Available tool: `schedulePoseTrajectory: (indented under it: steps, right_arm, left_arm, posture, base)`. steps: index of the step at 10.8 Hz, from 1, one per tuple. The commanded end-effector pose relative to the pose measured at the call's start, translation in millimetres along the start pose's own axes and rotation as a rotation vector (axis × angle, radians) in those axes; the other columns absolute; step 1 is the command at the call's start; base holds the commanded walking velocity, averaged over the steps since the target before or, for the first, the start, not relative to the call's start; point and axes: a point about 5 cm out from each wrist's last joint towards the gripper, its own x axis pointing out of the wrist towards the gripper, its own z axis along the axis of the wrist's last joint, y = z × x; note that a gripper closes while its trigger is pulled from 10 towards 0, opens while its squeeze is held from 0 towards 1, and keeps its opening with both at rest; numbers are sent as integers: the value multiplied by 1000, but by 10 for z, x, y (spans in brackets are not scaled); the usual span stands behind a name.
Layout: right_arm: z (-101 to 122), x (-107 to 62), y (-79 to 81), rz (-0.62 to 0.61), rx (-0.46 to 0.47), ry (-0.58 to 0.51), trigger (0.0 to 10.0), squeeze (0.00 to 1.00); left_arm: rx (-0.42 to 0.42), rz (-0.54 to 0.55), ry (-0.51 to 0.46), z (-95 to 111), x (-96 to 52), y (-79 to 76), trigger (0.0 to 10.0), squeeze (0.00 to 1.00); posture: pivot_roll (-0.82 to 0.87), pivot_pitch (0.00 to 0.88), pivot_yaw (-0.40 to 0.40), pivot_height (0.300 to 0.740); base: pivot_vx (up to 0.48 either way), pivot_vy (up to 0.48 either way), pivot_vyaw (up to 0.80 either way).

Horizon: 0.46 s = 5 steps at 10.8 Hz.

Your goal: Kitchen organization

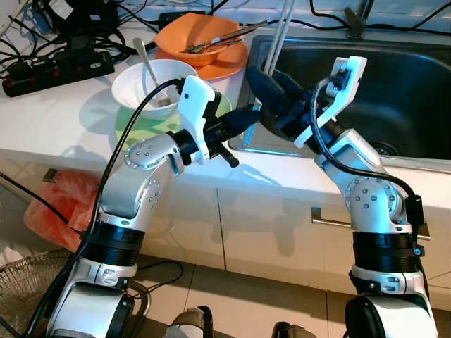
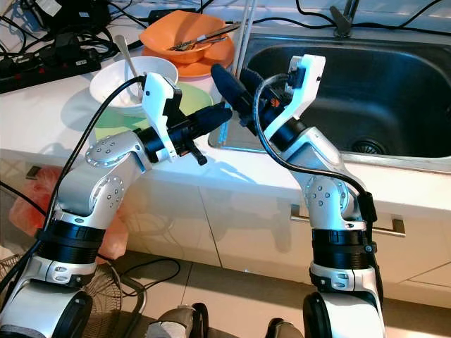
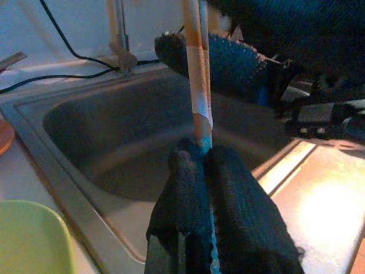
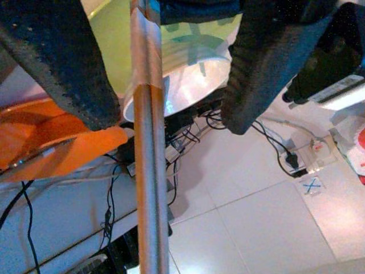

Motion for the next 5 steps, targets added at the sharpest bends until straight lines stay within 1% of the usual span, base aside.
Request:
schedulePoseTrajectory:
  steps: [1, 5]
  right_arm:
    - [-36, -28, -24, -5, 7, 9, 0, 0]
    - [-91, -45, -73, -26, 21, 27, 0, 0]
  left_arm:
    - [17, -19, -16, 51, -2, -11, 0, 0]
    - [9, -50, -21, 43, 3, -56, 0, 0]
  posture:
    - [131, 139, 82, 740]
    - [130, 145, 77, 740]
  base:
    - [0, 0, 0]
    - [0, 0, 0]
